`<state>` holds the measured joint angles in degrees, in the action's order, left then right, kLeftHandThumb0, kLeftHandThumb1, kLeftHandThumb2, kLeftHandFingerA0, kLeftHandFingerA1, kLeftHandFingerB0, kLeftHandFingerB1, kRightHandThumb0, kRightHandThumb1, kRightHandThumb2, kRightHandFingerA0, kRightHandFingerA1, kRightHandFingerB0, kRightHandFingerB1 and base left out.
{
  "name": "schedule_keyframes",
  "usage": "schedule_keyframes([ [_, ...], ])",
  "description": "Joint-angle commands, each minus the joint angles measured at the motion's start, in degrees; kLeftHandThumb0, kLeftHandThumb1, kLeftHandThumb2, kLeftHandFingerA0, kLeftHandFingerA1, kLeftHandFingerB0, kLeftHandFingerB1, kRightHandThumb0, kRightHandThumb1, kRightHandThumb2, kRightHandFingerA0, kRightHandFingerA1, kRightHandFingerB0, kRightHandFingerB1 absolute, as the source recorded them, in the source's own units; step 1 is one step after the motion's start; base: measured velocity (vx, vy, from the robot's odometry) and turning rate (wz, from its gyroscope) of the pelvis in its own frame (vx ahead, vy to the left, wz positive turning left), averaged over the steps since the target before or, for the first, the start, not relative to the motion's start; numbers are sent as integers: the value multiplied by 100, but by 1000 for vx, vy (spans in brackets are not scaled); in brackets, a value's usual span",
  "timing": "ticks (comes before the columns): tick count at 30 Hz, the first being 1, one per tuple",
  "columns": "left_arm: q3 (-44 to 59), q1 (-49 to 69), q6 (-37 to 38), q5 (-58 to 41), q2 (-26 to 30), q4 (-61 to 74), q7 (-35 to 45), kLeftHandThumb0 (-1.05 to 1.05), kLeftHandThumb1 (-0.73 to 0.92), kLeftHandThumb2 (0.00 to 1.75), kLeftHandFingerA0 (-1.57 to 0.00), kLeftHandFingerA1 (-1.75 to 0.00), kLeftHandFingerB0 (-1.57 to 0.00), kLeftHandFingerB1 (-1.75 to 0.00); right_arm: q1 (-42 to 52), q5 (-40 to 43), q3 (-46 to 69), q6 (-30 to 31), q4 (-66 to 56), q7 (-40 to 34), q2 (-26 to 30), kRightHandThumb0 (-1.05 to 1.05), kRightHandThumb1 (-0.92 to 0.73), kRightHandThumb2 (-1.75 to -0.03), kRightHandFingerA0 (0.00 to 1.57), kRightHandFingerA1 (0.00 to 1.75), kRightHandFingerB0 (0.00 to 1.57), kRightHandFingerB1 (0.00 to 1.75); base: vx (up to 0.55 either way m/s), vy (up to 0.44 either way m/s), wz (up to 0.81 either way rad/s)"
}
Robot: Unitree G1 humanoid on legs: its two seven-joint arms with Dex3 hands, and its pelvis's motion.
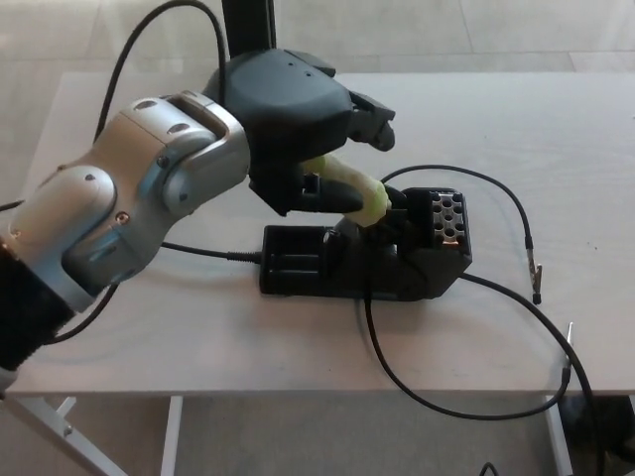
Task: Use the left hand of the robot to grab the soldering gun kept on the middle of the table and pull it out of its base and keep it on the left side of the base
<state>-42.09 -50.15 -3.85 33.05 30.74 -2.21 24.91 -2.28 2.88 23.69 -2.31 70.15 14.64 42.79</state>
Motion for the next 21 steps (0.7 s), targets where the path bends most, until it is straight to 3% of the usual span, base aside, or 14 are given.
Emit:
schedule_keyframes([
  [1,-112,-399,-228,871,433,266,1505,-88,76,115,-13,-57,-27,-50,-15,103,36,-159,40,88,352,-105,-29,-101,45,55,26,33,0,0,0],
  [3,-170,-371,-207,1122,481,353,1548,-93,80,119,-8,-51,-24,-49,-24,101,30,-145,37,103,343,-105,-26,-104,45,56,26,33,0,0,0],
  [4,-182,-343,-232,1209,475,399,1589,-92,92,79,-4,-47,-30,-41,-24,106,34,-148,29,109,342,-105,-25,-108,44,55,27,32,0,0,0],
  [6,-205,-266,-277,1401,472,470,1599,-93,92,80,0,-43,-25,-40,-28,101,27,-147,5,103,337,-105,-25,-108,44,56,26,33,0,0,0],
  [8,-341,-247,-233,1950,545,582,1595,-93,92,74,0,-10,-23,-39,-57,104,29,-130,16,96,332,-105,-24,-107,44,56,27,32,0,0,0],
  [9,-480,-262,-221,2378,575,638,1664,-93,71,94,0,0,-15,-40,-75,100,26,-114,18,75,333,-105,-23,-112,44,57,28,31,0,0,0],
  [10,-486,-263,-219,2433,576,645,1679,-93,71,94,0,0,-15,-40,-82,100,27,-111,16,72,334,-105,-23,-112,44,57,28,31,0,0,0],
  [11,-559,-270,-184,2677,596,660,1657,-101,75,109,0,-19,-16,-41,-102,76,9,-97,26,27,338,-105,-22,-114,45,57,29,31,0,0,0],
  [15,-673,-215,-352,3176,507,634,1719,-78,61,81,0,0,-4,-25,-126,84,25,-114,50,48,351,-105,-16,-116,43,56,30,30,0,0,0],
  [16,-675,-174,-369,3294,500,662,1659,-100,63,92,0,-12,-4,-19,-129,80,21,-98,33,37,355,-105,-21,-115,44,58,30,31,0,0,0],
  [17,-698,-148,-328,3459,524,702,1541,-77,54,97,-1,-35,-3,-27,-128,78,19,-86,18,35,358,-105,-20,-115,44,57,30,30,0,0,0],
  [18,-776,-155,-211,3757,581,719,1341,-79,72,63,-35,-72,-4,-26,-123,79,20,-96,13,47,362,-105,-17,-116,43,57,30,30,0,0,0],
  [20,-827,-160,-138,3990,612,725,1203,-79,72,63,-35,-72,-4,-26,-115,84,26,-118,10,63,359,-105,-17,-116,43,57,30,30,0,0,0],
  [21,-675,-20,-241,3691,535,740,1086,-70,52,88,-67,-82,-3,-31,-101,77,18,-124,-10,58,352,-105,-16,-116,44,57,31,30,0,0,0],
])
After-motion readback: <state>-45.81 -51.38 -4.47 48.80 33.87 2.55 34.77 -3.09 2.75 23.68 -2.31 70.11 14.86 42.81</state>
